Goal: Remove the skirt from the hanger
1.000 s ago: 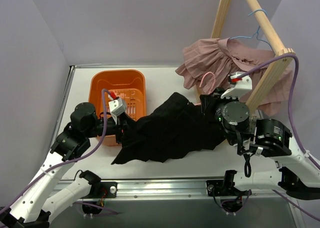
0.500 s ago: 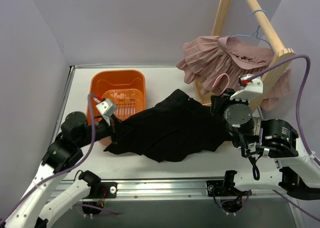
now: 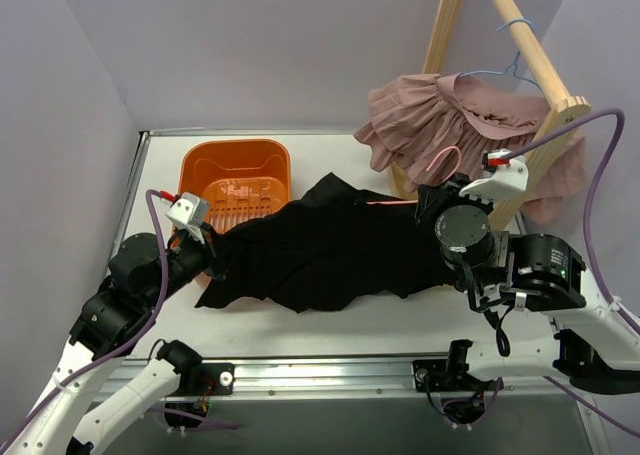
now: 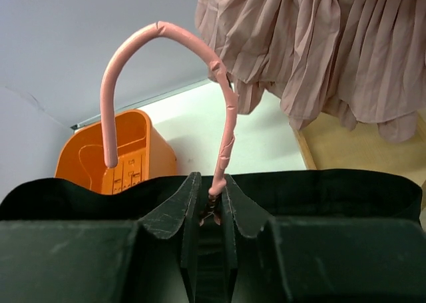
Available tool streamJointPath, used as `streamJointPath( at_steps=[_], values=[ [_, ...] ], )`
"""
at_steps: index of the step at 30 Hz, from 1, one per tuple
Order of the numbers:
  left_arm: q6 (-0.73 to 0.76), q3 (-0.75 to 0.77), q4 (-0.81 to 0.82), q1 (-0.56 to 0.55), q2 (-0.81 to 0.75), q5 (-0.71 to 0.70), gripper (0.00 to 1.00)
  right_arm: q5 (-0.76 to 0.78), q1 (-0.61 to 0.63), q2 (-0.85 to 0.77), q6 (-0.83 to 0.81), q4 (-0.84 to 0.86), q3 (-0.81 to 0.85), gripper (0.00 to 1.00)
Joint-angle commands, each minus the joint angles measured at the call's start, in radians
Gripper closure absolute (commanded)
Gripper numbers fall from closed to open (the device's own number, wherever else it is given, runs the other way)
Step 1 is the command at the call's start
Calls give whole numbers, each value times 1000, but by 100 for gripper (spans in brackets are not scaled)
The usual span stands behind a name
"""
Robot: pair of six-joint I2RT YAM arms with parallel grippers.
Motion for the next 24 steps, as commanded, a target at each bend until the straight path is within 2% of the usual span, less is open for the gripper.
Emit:
streamJointPath(
  at_steps=[1, 6, 10, 12, 13, 14, 16, 17, 19, 20, 23, 24],
  values=[
    [-2, 26, -191, 27, -13, -273, 98, 398, -37, -126, -89, 31, 58, 100],
    [-8, 32, -203, 28, 12, -299, 98, 429, -37, -230, -215, 261, -37, 100],
    [-2, 29, -189, 28, -19, -305, 98, 510, -34, -264, -268, 355, -45, 100],
    [10, 27, -171, 28, -25, -274, 98, 495, -27, -279, -462, 529, -86, 100],
    [15, 24, -139, 28, -25, -212, 98, 478, -9, -275, -696, 770, -150, 100],
    [18, 23, -124, 28, -27, -178, 98, 473, -2, -261, -730, 841, -160, 100],
    [30, 12, -91, 28, -28, -114, 98, 452, 7, -224, -618, 639, -84, 100],
    [36, 7, -70, 28, -31, -72, 98, 455, 10, -180, -480, 554, -53, 100],
    [41, 3, -97, 30, -30, -70, 98, 479, 10, -152, -465, 498, -24, 100],
    [32, 4, -119, 28, -25, -137, 98, 514, 10, -152, -515, 521, -25, 100],
    [20, 4, -142, 28, -17, -164, 98, 530, 7, -196, -681, 755, -72, 100],
    [6, 10, -148, 30, -14, -191, 98, 529, 7, -213, -897, 1003, -100, 100]
  ],
)
